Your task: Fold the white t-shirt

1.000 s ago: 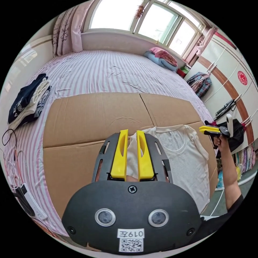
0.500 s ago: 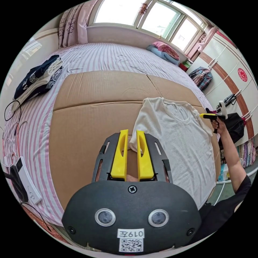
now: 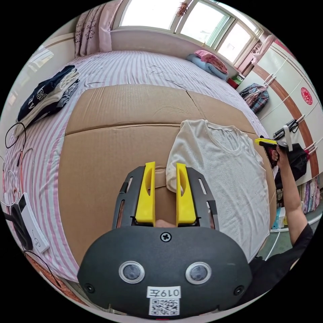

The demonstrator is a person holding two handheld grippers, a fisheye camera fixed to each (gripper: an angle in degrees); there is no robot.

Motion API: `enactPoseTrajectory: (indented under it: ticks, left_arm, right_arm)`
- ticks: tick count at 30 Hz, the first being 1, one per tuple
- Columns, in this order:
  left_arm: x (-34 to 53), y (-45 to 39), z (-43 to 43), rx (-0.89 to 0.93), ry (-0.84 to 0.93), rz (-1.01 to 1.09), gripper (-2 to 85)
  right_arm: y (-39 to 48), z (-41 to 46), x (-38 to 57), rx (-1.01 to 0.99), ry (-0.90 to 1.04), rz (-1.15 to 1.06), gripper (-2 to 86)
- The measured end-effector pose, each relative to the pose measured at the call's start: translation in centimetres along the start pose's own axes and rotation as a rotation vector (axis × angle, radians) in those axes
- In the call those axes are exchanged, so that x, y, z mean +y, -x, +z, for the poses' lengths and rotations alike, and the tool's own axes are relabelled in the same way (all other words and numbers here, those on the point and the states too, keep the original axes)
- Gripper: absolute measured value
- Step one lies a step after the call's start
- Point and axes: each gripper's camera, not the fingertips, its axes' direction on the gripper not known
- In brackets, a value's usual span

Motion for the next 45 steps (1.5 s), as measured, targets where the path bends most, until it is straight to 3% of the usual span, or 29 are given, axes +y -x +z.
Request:
enactPoseTrajectory:
  ticks: [8,11,14,18,24,30,35,42,45]
  left_arm:
    - [3.0,-0.5,1.4,0.011,0.025,0.008,9.6]
    - [3.6,-2.1,2.7,-0.041,0.049,0.041,8.7]
    - [4.5,-4.3,3.9,-0.176,0.064,0.11,5.8]
    - [5.6,-6.6,4.5,-0.351,0.075,0.207,2.3]
    - [5.8,-5.0,3.7,-0.389,0.033,0.192,1.0]
    - [7.5,-3.4,6.3,-0.344,0.131,0.171,1.2]
    - [12.1,-0.6,3.0,-0.247,0.01,0.068,1.5]
    - [26.5,-1.6,-0.9,0.091,-0.063,0.084,4.2]
    - [32.6,-2.9,-0.5,0.078,-0.024,0.051,5.2]
  right_arm:
    - [-1.2,1.9,9.3,0.004,-0.011,0.08,9.7]
    - [-0.1,2.4,10.9,0.055,-0.024,0.069,8.4]
    - [2.0,3.2,12.5,0.138,-0.039,0.0,0.9]
    - [3.6,4.1,14.3,0.285,-0.03,-0.064,-0.6]
    - [0.2,3.0,16.3,0.29,-0.073,0.003,-0.4]
    - [-3.7,3.9,19.9,0.183,-0.068,0.086,4.9]
    - [-6.4,-0.3,27.2,0.056,-0.181,0.11,4.0]
    - [-5.6,-5.0,42.2,-0.201,-0.306,0.055,1.8]
    - [-5.7,-4.8,46.8,-0.29,-0.285,0.087,4.3]
